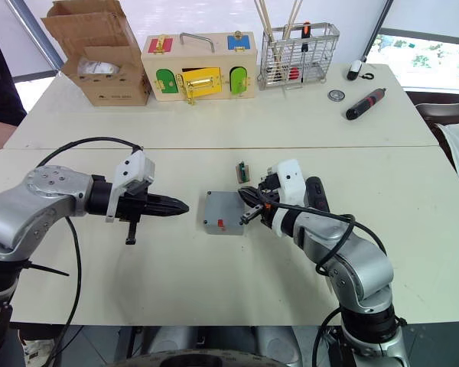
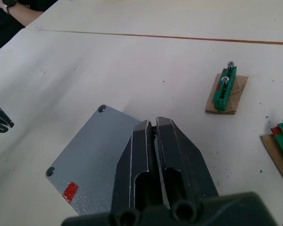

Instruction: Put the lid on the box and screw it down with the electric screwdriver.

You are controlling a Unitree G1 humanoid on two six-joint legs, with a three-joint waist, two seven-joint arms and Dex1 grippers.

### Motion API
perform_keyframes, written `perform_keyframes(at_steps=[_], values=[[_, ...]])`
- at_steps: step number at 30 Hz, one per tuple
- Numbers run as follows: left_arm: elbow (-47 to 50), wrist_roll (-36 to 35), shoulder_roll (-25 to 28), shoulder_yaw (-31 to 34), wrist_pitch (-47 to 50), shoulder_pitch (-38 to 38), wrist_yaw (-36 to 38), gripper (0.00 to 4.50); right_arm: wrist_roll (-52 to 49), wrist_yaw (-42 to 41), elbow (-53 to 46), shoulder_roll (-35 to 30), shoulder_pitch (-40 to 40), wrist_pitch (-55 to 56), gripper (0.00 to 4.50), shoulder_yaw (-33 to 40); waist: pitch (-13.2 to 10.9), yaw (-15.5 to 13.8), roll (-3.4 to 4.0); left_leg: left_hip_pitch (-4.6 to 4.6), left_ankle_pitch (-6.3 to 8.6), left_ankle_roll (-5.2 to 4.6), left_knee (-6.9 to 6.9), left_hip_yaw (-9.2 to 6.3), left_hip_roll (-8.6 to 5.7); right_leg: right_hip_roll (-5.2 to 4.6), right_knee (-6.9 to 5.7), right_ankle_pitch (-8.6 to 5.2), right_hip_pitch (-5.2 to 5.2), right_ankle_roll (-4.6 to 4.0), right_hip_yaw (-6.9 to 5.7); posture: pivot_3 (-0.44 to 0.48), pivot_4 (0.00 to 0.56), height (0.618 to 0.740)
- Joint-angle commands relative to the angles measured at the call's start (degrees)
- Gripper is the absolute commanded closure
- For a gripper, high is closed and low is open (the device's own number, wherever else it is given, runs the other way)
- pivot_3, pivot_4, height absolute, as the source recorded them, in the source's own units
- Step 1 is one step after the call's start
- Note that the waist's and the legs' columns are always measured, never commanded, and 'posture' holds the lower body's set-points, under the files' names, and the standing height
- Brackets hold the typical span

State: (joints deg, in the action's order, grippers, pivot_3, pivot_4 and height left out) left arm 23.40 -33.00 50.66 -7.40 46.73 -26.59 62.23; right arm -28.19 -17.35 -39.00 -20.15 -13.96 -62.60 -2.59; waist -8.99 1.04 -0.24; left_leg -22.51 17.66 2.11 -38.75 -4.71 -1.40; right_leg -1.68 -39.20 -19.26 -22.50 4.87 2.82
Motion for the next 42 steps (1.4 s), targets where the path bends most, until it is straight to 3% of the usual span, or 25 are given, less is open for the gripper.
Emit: perform_keyframes(at_steps=[1, 15, 18, 22, 24, 27, 29, 32, 34, 37, 42], values=[[0.7, 0.1, 0.3, 1.5, -1.0, 0.1, -0.2, 4.50, 0.5, -0.4, -0.4, -0.7, 0.4, 1.8, 4.42, -1.2, 0.0, 0.0, 0.00, 0.00, 0.00, 0.00, 0.00, 0.00, 0.00, 0.00, 0.00, 0.00, 0.00, 0.00, 0.00, 0.000, 0.150, 0.740], [0.5, 0.3, -0.2, 0.8, -1.7, -0.1, -0.4, 4.50, 1.2, -0.2, 0.5, -2.0, 0.2, 3.0, 4.42, -2.0, 0.0, -0.1, 0.00, 0.00, 0.00, 0.00, 0.00, 0.00, 0.00, 0.00, 0.00, 0.00, 0.00, 0.00, 0.00, 0.000, 0.150, 0.740], [0.3, 0.2, -0.5, 0.8, -1.6, -0.2, -0.6, 4.50, 1.2, -0.4, 0.5, -1.9, -0.3, 3.4, 3.52, -2.2, 0.0, -0.1, 0.00, 0.00, 0.00, 0.00, 0.00, 0.00, 0.00, 0.00, 0.00, 0.00, 0.01, 0.00, 0.00, 0.000, 0.150, 0.740], [0.3, 0.0, -1.0, 0.9, -1.4, -0.3, -0.7, 4.50, 0.7, -0.5, -0.2, -2.0, -1.4, 3.3, 1.53, -1.6, 0.0, 0.0, 0.00, 0.00, 0.00, 0.00, 0.00, 0.00, 0.00, 0.00, 0.00, 0.00, 0.01, 0.00, 0.00, 0.000, 0.150, 0.740], [0.1, -0.4, -1.5, 1.1, -1.3, -0.5, -0.6, 4.50, -0.3, -0.8, -1.4, -2.6, -2.4, 2.3, 0.80, 0.0, 0.0, -0.1, 0.00, 0.00, 0.00, 0.00, 0.00, 0.00, 0.00, 0.00, 0.00, 0.00, 0.00, 0.00, 0.00, 0.000, 0.150, 0.740], [-0.3, -1.1, -2.6, 0.9, -1.5, -1.5, -0.1, 4.50, -4.7, -2.0, -3.6, -4.2, -5.5, -1.5, 0.80, 6.1, 0.0, -0.2, 0.00, 0.00, 0.00, 0.00, -0.01, 0.00, -0.01, -0.01, 0.00, 0.00, 0.02, 0.00, 0.00, 0.000, 0.150, 0.740], [-0.5, -1.3, -3.8, -0.4, -2.6, -2.9, 1.5, 4.50, -10.6, -2.7, -2.9, -6.3, -10.2, -9.6, 0.80, 15.2, 0.0, -0.3, 0.01, -0.01, 0.00, 0.00, -0.02, -0.01, 0.00, -0.01, 0.01, 0.00, 0.03, 0.00, -0.01, 0.000, 0.150, 0.740], [-0.7, -1.3, -6.1, -2.3, -3.7, -5.5, 3.7, 4.50, -18.0, -6.7, -0.7, -13.6, -16.5, -23.3, 0.80, 25.6, -0.1, -0.6, 0.05, -0.04, 0.00, 0.00, -0.05, -0.02, -0.03, -0.06, 0.04, 0.00, 0.07, 0.00, -0.04, 0.000, 0.150, 0.740], [-1.5, -0.1, -8.3, -4.0, -5.4, -7.4, 4.3, 4.50, -20.5, -8.9, 1.8, -23.2, -16.8, -28.6, 0.80, 27.6, -0.1, -0.8, 0.06, -0.04, 0.03, -0.06, -0.03, -0.03, -0.04, -0.08, 0.12, 0.00, 0.11, 0.00, -0.08, 0.000, 0.150, 0.740], [-2.7, 3.5, -10.1, -7.4, -9.9, -8.5, 5.8, 4.50, -26.6, -11.4, 6.4, -39.8, -9.9, -29.9, 0.80, 26.9, -0.1, -1.0, 0.08, -0.10, 0.13, -0.24, 0.00, 0.00, -0.02, -0.08, 0.31, 0.00, 0.13, 0.00, -0.09, 0.000, 0.150, 0.740], [-3.3, 4.9, -13.9, -9.0, -11.0, -8.7, 3.9, 4.50, -41.3, -10.6, 12.3, -51.4, 2.8, -29.9, 0.80, 29.5, -0.1, -0.1, 0.04, -0.10, 0.22, -0.40, -0.03, 0.22, 0.09, 0.02, 0.32, 0.00, 0.10, 0.00, 0.06, 0.000, 0.150, 0.740]])
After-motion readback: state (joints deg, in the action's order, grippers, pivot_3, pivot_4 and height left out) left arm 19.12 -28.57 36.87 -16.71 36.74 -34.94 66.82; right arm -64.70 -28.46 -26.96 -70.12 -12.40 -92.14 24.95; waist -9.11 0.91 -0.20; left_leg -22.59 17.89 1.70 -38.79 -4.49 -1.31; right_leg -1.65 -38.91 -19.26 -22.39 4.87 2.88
